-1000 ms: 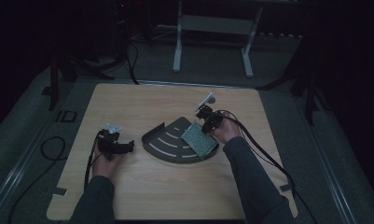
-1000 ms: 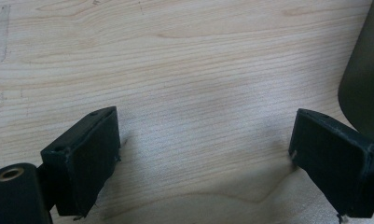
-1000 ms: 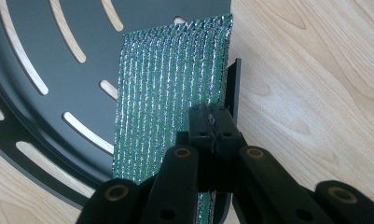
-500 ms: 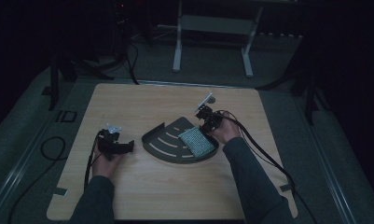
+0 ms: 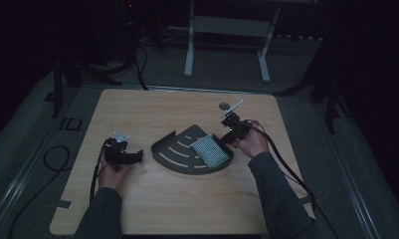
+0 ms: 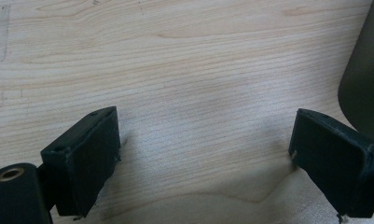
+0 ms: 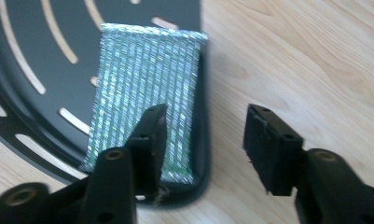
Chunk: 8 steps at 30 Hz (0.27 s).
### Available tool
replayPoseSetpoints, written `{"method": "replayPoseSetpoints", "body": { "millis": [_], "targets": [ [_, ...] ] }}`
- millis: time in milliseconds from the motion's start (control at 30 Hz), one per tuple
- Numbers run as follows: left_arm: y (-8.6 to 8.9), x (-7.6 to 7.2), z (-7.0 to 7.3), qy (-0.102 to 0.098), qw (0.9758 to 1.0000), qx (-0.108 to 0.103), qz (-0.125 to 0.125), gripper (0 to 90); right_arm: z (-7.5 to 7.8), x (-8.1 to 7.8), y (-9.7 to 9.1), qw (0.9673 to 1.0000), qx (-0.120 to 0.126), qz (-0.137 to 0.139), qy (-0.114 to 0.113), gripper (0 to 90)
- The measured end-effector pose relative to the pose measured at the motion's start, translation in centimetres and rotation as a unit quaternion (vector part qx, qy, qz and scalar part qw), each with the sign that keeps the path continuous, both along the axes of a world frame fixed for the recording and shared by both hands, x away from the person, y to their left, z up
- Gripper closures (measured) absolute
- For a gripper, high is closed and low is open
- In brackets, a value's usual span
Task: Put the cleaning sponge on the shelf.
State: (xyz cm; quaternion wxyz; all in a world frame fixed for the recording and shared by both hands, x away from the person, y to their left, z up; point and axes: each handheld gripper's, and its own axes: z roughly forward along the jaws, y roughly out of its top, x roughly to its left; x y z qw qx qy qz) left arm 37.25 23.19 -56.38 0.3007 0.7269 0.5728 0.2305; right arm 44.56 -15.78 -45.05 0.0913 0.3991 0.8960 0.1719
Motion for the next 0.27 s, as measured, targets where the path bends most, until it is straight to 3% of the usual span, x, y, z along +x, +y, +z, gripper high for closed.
{"method": "replayPoseSetpoints", "body": {
  "millis": [133,267],
  "targets": [
    [0.0,0.0,0.0,0.000,1.0000,0.000,0.000,9.3,0.1,-0.9,-2.4,0.9996,0.011,-0.026,-0.007,37.7],
    [0.0,0.0,0.0,0.000,1.0000,0.000,0.000,9.3,-0.1,-2.3,-4.8,0.9982,0.032,-0.046,-0.021,34.7]
  ]
}}
